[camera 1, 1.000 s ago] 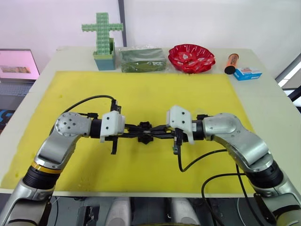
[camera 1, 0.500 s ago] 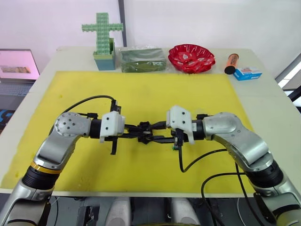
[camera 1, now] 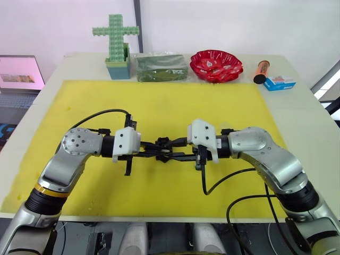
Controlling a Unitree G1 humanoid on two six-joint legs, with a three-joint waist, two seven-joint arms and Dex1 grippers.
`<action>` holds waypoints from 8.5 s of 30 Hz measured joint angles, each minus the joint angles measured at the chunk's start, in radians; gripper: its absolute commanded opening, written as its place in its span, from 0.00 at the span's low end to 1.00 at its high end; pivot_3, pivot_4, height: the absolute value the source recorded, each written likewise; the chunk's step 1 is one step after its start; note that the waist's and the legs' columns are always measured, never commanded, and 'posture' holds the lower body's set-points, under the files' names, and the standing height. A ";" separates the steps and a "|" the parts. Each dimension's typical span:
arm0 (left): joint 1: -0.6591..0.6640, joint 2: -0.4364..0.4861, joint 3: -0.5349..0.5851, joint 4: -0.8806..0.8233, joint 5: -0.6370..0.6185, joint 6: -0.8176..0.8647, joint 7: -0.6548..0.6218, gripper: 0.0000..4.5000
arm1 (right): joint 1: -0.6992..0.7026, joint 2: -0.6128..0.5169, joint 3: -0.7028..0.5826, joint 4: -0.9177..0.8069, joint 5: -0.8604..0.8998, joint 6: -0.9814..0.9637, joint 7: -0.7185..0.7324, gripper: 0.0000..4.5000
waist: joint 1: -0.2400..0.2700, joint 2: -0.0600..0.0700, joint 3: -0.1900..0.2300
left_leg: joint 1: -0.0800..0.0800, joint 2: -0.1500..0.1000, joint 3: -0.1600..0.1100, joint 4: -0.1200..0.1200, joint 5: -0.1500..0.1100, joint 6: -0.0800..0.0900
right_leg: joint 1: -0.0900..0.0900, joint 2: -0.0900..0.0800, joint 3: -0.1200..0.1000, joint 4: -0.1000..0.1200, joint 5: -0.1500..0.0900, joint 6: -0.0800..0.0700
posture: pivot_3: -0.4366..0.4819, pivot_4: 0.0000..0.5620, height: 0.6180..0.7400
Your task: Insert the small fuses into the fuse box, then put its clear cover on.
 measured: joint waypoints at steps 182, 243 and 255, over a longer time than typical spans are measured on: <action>0.481 -0.323 0.036 -0.006 0.119 -0.130 0.537 0.99 | -0.305 0.093 0.261 0.445 -0.362 -0.150 0.243 0.00 | -0.004 0.001 -0.001 | 0.012 0.004 0.000 -0.005 -0.001 -0.001 | 0.007 -0.004 0.000 -0.002 -0.003 -0.007 | 0.48 0.27 1.00; 0.460 -0.328 0.035 -0.056 0.136 -0.076 0.571 1.00 | -0.263 0.116 0.189 0.448 -0.327 -0.155 0.205 0.01 | -0.003 0.002 -0.001 | 0.012 0.003 0.001 -0.009 -0.001 -0.001 | 0.006 -0.006 0.000 -0.005 -0.003 -0.007 | 0.48 0.27 1.00; 0.464 -0.328 0.035 -0.059 0.136 -0.075 0.577 1.00 | -0.239 0.115 0.193 0.435 -0.332 -0.174 0.233 0.01 | -0.003 0.002 -0.001 | 0.012 0.003 0.001 -0.008 -0.001 -0.001 | 0.006 -0.006 0.000 -0.005 -0.003 -0.007 | 0.48 0.27 1.00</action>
